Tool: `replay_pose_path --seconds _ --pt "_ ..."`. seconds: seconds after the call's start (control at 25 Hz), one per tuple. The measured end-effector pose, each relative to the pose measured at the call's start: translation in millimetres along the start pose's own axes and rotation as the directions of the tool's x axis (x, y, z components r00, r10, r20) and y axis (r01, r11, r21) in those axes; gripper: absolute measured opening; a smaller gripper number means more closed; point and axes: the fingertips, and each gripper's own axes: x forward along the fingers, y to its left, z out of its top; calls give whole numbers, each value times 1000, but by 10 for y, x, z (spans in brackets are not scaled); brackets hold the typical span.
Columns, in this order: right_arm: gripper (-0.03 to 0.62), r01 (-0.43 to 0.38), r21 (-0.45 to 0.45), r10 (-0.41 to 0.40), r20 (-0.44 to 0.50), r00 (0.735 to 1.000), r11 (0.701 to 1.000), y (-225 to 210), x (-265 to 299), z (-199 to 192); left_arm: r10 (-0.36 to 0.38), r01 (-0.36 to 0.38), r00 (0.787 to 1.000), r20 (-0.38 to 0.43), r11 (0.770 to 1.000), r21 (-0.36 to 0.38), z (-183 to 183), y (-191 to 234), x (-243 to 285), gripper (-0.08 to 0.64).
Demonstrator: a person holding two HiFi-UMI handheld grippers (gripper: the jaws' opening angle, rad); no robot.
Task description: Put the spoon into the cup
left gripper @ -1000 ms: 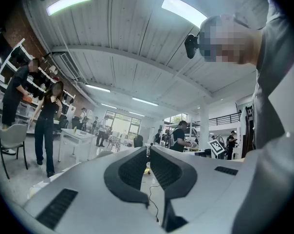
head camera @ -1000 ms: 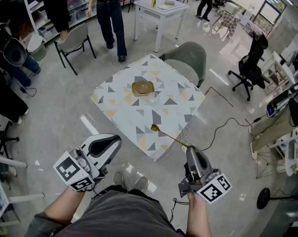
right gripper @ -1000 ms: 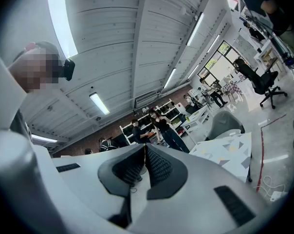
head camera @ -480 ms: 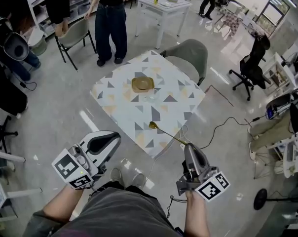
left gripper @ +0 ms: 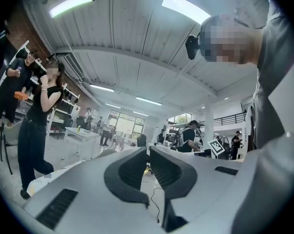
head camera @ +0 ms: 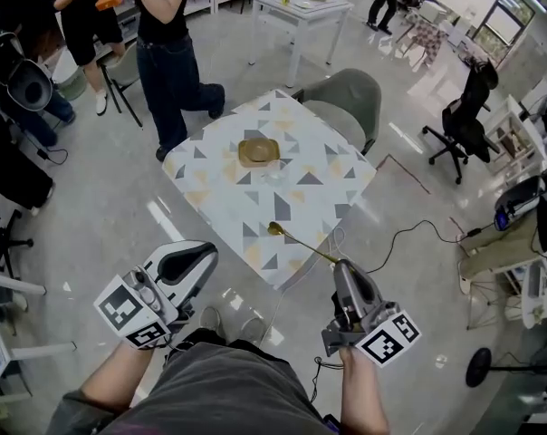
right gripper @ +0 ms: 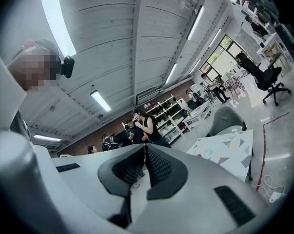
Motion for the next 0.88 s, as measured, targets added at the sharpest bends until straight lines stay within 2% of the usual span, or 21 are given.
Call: replay_pose_path --seconds 0.48,0.88 --pt "21 -15 -3 15 -24 1000 1000 -158 54 57 5 -5 1000 1 1000 2 -39 -20 200 38" --pt "21 -6 0 6 -43 999 1000 -391 307 104 -1 1 1000 0 1000 -6 -54 221 482 38"
